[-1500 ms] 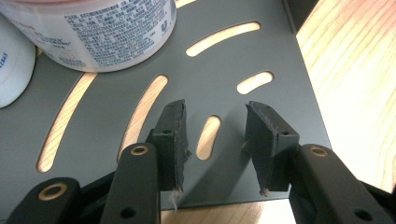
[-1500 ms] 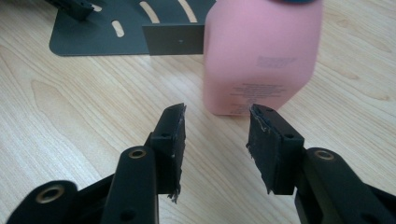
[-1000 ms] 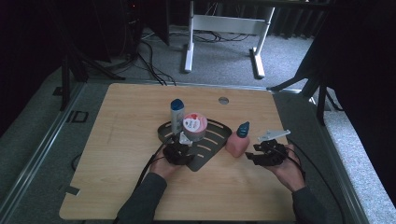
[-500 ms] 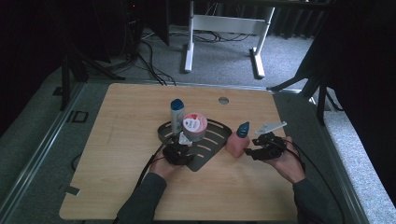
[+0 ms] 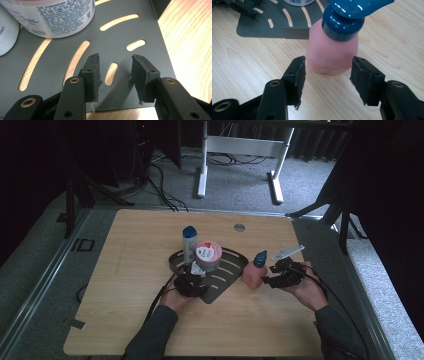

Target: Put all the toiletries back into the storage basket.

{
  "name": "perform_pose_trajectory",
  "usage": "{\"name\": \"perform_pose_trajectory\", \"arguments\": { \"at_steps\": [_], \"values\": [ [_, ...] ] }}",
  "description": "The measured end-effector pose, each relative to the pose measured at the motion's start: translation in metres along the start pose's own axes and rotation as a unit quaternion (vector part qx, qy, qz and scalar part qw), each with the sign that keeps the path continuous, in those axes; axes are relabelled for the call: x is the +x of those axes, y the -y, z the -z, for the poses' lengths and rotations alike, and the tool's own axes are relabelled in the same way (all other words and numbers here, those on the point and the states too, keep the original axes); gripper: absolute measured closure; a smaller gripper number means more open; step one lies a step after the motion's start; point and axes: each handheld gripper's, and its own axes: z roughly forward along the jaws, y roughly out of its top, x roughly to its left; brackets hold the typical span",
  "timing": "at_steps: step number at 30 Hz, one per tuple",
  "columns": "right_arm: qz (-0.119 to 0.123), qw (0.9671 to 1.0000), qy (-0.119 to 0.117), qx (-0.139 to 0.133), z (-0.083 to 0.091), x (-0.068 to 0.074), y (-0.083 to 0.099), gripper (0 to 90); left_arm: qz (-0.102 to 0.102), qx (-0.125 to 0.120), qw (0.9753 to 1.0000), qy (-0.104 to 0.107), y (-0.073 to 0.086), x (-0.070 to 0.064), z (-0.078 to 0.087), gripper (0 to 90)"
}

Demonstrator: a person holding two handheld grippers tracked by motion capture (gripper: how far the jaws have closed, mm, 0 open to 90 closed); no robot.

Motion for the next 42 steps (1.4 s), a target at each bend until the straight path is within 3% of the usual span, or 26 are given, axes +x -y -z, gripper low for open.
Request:
{"name": "perform_pose_trajectory", "arguments": {
  "at_steps": [9, 23, 42],
  "values": [
    [0.016, 0.9998, 0.01, 0.005, 0.002, -0.001, -0.008, 44.9, -0.001, -0.001, 1.0, -0.001, 0.0, -0.001, 0.0, 58.5],
    [0.026, 0.9996, -0.01, 0.011, 0.004, -0.008, -0.019, 43.2, -0.001, 0.001, 1.0, 0.0, 0.0, 0.0, 0.0, 58.5],
    [0.035, 0.9992, -0.015, 0.015, -0.004, -0.009, -0.028, 41.4, 0.0, -0.001, 1.0, 0.001, 0.0, 0.0, 0.0, 58.6]
  ]
}}
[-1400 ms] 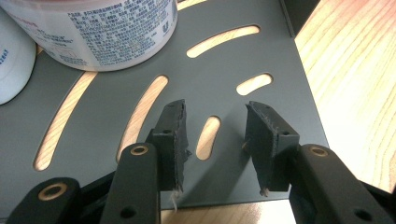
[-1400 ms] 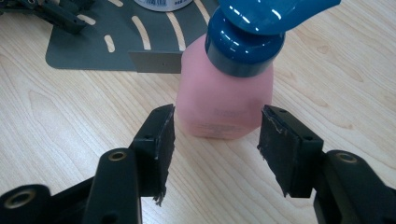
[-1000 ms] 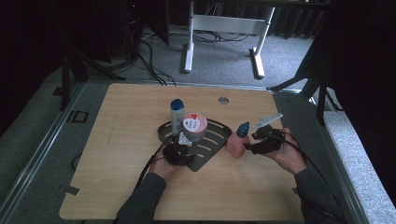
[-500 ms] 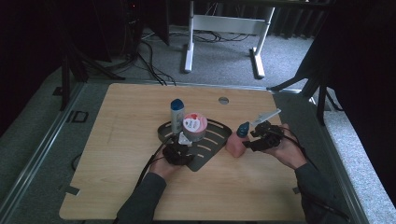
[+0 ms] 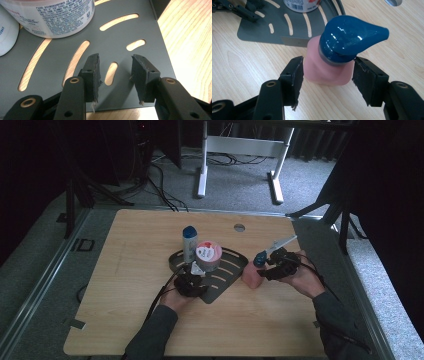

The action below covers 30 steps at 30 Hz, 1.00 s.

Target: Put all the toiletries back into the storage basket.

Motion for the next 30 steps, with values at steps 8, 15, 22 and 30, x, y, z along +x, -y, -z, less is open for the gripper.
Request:
{"name": "perform_pose_trajectory", "arguments": {
  "at_steps": [8, 15, 22, 30],
  "values": [
    [0.002, 0.9999, 0.004, -0.012, -0.004, -0.001, -0.002, 40.0, -0.001, 0.0, 1.0, 0.0, 0.0, 0.0, 0.0, 58.5],
    [-0.001, 0.9997, 0.006, -0.025, -0.008, -0.003, -0.001, 40.0, 0.0, 0.0, 1.0, 0.0, 0.0, 0.0, 0.0, 58.5],
    [-0.005, 0.9995, 0.005, -0.03, -0.012, -0.005, 0.0, 39.8, 0.002, -0.003, 1.0, 0.0, 0.001, 0.0, 0.0, 58.5],
    [-0.007, 0.999, 0.002, -0.044, -0.017, -0.006, 0.0, 38.9, 0.005, -0.005, 1.0, 0.002, 0.001, 0.001, 0.0, 58.5]
  ]
}}
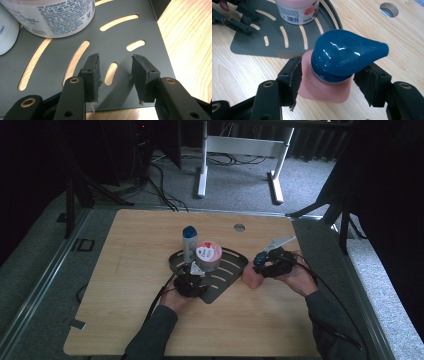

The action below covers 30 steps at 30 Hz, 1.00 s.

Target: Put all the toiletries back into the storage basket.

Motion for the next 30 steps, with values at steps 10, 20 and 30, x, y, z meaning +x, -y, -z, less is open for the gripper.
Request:
{"name": "perform_pose_trajectory", "arguments": {
  "at_steps": [10, 20, 30],
  "values": [
    [0.0, 0.9998, -0.005, -0.021, -0.007, -0.002, 0.003, 38.8, 0.001, -0.001, 1.0, 0.0, 0.0, 0.0, 0.0, 58.6],
    [0.0, 0.9993, -0.009, -0.038, -0.014, -0.003, 0.004, 38.1, 0.003, -0.001, 1.0, 0.001, 0.0, 0.0, 0.0, 58.5],
    [0.002, 0.9987, -0.008, -0.051, -0.017, -0.002, 0.001, 38.7, 0.002, -0.001, 1.0, 0.002, 0.001, 0.001, 0.0, 58.5]
  ]
}}
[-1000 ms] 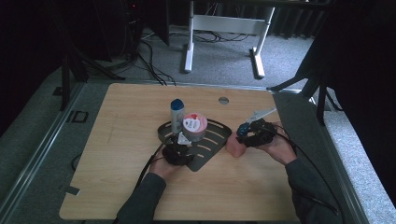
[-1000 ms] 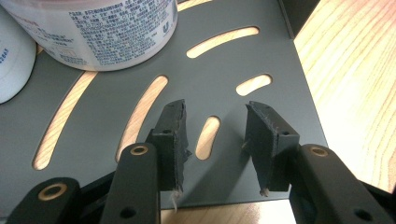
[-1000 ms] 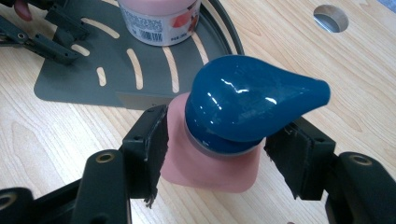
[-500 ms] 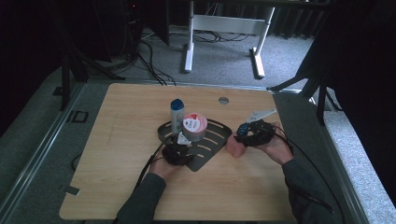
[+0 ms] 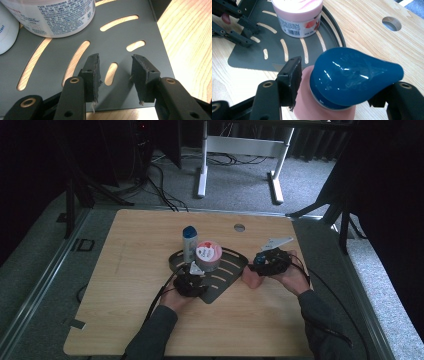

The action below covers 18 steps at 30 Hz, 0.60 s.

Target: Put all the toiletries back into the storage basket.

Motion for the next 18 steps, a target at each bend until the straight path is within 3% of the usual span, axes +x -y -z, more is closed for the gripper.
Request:
{"name": "perform_pose_trajectory", "arguments": {
  "at_steps": [8, 18],
  "values": [
    [-0.004, 0.9998, 0.0, -0.018, 0.0052, -0.0021, 0.0012, 49.9, 0.0, -0.001, 1.0, 0.001, 0.0001, 0.0002, 0.0, 58.6],
    [-0.013, 0.9996, -0.007, -0.026, 0.006, -0.0045, 0.0023, 52.2, 0.001, -0.003, 1.0, 0.002, 0.0005, 0.0004, 0.0, 58.6]
  ]
}}
